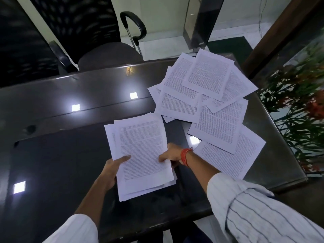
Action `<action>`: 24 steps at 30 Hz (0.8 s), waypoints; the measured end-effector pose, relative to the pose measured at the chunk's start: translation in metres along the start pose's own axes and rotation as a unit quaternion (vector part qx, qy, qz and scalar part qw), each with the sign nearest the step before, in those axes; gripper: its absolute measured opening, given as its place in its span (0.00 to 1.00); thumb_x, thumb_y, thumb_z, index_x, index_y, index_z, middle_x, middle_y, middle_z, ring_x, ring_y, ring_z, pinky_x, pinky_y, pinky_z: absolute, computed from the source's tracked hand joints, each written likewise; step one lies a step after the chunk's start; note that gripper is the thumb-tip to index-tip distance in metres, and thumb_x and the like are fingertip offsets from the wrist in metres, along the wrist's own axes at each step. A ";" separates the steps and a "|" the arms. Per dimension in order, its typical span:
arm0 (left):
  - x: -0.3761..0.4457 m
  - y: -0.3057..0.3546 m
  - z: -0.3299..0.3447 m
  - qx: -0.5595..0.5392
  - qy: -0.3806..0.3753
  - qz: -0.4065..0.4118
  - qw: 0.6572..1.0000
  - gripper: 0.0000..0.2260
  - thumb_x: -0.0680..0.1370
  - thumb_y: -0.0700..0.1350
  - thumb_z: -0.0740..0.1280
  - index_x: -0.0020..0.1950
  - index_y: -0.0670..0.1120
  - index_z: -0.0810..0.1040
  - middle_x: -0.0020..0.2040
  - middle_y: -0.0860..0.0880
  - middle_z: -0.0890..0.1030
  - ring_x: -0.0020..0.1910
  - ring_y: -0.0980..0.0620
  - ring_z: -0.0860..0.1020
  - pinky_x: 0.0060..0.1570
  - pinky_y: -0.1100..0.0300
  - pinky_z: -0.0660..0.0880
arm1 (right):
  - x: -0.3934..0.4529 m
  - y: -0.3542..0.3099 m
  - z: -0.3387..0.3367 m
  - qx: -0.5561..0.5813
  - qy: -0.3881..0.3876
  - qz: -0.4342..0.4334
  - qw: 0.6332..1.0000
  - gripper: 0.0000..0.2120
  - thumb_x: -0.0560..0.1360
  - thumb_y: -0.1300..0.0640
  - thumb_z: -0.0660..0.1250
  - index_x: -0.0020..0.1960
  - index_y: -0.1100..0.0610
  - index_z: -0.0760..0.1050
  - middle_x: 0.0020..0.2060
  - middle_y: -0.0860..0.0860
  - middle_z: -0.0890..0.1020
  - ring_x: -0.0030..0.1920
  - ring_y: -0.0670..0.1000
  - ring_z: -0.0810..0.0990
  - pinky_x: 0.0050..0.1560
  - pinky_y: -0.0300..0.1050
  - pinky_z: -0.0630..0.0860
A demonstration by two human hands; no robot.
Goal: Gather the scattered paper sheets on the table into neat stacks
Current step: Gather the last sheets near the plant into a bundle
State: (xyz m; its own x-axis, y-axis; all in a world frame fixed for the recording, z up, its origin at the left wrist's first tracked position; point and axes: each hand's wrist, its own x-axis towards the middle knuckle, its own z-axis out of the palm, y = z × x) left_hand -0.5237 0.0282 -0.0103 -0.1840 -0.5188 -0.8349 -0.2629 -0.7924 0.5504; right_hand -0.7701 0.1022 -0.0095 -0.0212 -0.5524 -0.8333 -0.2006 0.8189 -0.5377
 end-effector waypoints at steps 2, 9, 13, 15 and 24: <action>0.002 0.000 0.000 0.020 0.014 0.001 1.000 0.14 0.73 0.39 0.75 0.58 0.39 0.81 0.55 0.40 0.85 0.51 0.38 0.84 0.57 0.37 0.78 | 0.004 -0.004 -0.004 -0.068 -0.013 0.006 0.998 0.18 0.71 0.51 0.76 0.55 0.59 0.77 0.50 0.57 0.83 0.42 0.54 0.82 0.37 0.47 0.82; 0.013 0.010 0.000 -0.003 0.084 0.017 0.996 0.04 0.80 0.38 0.65 0.51 0.39 0.79 0.49 0.40 0.83 0.47 0.38 0.82 0.43 0.48 0.79 | 0.026 -0.034 -0.047 -0.233 0.413 -0.110 0.874 0.24 0.74 0.42 0.69 0.59 0.59 0.72 0.54 0.56 0.80 0.56 0.57 0.77 0.51 0.50 0.77; 0.020 0.017 -0.005 -0.018 0.098 0.018 0.995 0.04 0.80 0.38 0.64 0.51 0.40 0.78 0.49 0.40 0.83 0.48 0.38 0.82 0.44 0.46 0.79 | 0.068 -0.046 -0.067 -0.411 0.363 -0.055 0.834 0.41 0.76 0.37 0.64 0.77 0.60 0.54 0.76 0.63 0.59 0.76 0.63 0.57 0.73 0.61 0.60; 0.023 0.021 -0.005 -0.018 0.100 0.018 0.995 0.04 0.80 0.38 0.65 0.51 0.40 0.78 0.49 0.41 0.83 0.48 0.38 0.82 0.42 0.48 0.78 | 0.081 -0.043 -0.066 -0.434 0.359 -0.045 0.825 0.39 0.77 0.38 0.61 0.77 0.61 0.53 0.76 0.65 0.57 0.77 0.64 0.56 0.73 0.61 0.58; 0.032 0.027 -0.010 -0.002 0.088 0.012 0.996 0.04 0.79 0.38 0.66 0.53 0.39 0.79 0.50 0.41 0.84 0.48 0.40 0.83 0.41 0.50 0.78 | 0.081 -0.051 -0.080 -0.545 0.380 -0.080 0.743 0.15 0.80 0.61 0.60 0.67 0.60 0.67 0.58 0.60 0.80 0.57 0.58 0.79 0.54 0.47 0.76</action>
State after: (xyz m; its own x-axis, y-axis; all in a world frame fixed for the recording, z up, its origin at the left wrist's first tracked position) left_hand -0.5277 -0.0133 -0.0220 -0.0215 -0.5847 -0.8110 -0.2558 -0.7809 0.5698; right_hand -0.8404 0.0032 -0.0390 -0.3754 -0.8966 -0.2348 -0.9256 0.3493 0.1459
